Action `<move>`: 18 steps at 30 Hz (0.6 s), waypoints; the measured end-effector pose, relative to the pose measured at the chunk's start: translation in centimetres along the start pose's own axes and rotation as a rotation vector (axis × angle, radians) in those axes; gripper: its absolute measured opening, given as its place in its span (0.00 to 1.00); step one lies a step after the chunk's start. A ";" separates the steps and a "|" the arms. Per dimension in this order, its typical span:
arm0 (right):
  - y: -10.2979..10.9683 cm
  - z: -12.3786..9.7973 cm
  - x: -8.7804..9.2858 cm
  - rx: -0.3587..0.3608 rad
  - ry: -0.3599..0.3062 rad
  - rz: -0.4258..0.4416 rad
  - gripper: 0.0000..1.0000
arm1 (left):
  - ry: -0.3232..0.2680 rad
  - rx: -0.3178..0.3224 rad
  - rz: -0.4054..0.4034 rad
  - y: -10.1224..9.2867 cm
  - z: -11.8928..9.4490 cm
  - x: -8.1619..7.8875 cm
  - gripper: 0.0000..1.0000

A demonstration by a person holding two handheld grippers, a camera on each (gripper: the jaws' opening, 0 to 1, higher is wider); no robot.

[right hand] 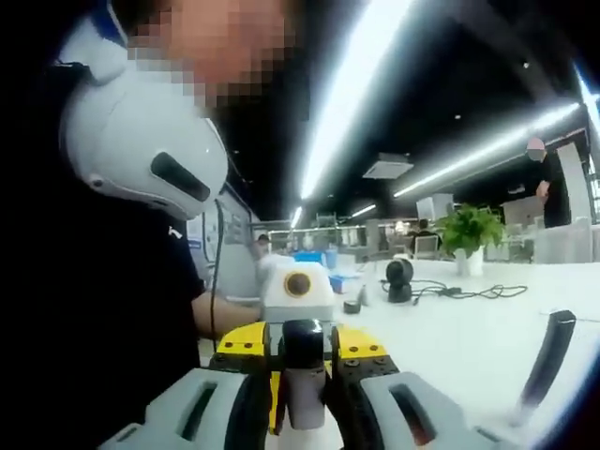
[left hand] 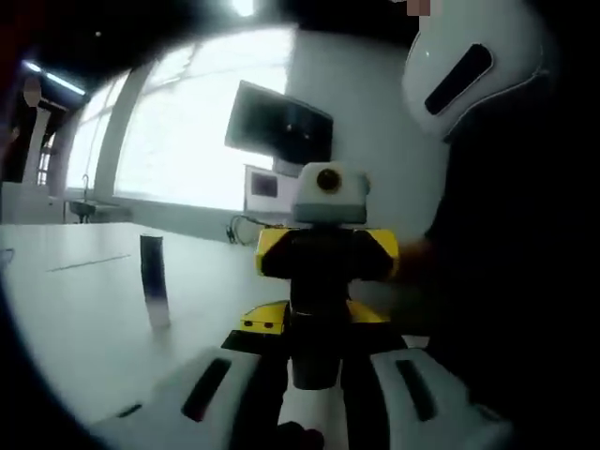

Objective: Pick up cosmetic bottle twist off cap place on table pick up cap screw tight cap place on table

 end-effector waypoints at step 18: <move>-3.7 -1.6 0.4 0.259 -0.042 -0.010 0.21 | -0.034 -0.298 0.039 4.9 -0.4 0.1 0.10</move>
Point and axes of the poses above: the point that each gripper's makers call its tool centre point, and the gripper's own axes: z roughly forward along the fingers, y roughly to its left, x roughly out of its underside, the point moved 2 cm from there along -z, roughly backward along the fingers, and after that the axes turned 1 degree about y, right-handed, at the moved point
